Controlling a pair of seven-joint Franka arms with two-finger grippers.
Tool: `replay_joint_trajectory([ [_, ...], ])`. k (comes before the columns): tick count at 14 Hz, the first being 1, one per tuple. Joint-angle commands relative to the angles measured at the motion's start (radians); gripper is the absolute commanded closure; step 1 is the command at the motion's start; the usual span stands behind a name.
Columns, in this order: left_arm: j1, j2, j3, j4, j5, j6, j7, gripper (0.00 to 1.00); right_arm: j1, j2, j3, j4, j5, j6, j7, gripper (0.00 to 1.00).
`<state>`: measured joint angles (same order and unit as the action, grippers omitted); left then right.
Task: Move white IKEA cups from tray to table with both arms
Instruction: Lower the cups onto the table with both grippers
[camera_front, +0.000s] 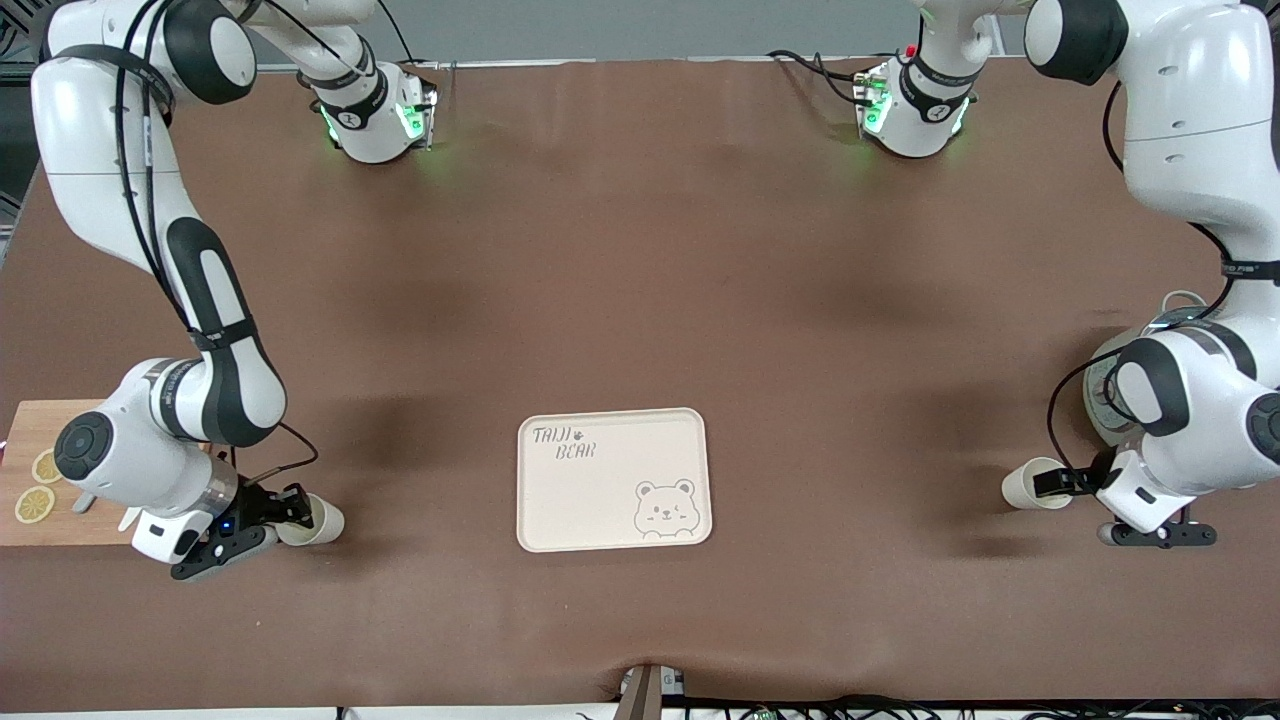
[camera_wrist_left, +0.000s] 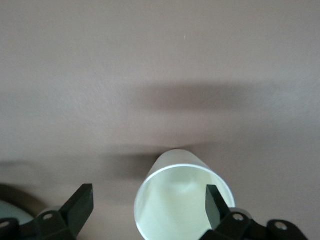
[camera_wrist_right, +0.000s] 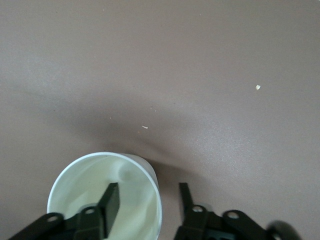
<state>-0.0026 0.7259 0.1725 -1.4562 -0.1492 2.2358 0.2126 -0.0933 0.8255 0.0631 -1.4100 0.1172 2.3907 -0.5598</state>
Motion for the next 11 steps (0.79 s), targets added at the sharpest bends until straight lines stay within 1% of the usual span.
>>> replay_joint_trajectory([
  [1, 0.000, -0.080, -0.002, -0.020, -0.016, -0.007, 0.007, 0.00, -0.003, -0.006, 0.007, 0.019, 0.025, -0.007, 0.011, 0.00],
  [2, -0.002, -0.097, -0.002, -0.021, -0.016, -0.008, 0.004, 0.00, 0.000, -0.012, 0.009, 0.028, 0.027, -0.033, 0.014, 0.00],
  [3, -0.008, -0.117, -0.002, -0.021, -0.016, -0.013, -0.001, 0.00, 0.001, -0.016, 0.011, 0.060, 0.025, -0.094, 0.027, 0.00],
  [5, -0.022, -0.161, -0.005, -0.026, -0.016, -0.031, -0.051, 0.00, 0.004, -0.020, 0.011, 0.155, 0.021, -0.248, 0.101, 0.00],
  [7, -0.056, -0.203, -0.007, -0.027, -0.006, -0.097, -0.111, 0.00, 0.018, -0.029, 0.007, 0.232, 0.016, -0.387, 0.171, 0.00],
  [10, -0.111, -0.262, -0.004, -0.027, -0.001, -0.188, -0.188, 0.00, 0.030, -0.078, 0.004, 0.267, 0.012, -0.557, 0.247, 0.00],
  [11, -0.120, -0.288, -0.004, -0.026, 0.000, -0.220, -0.212, 0.00, 0.033, -0.123, 0.004, 0.267, 0.009, -0.609, 0.276, 0.00],
])
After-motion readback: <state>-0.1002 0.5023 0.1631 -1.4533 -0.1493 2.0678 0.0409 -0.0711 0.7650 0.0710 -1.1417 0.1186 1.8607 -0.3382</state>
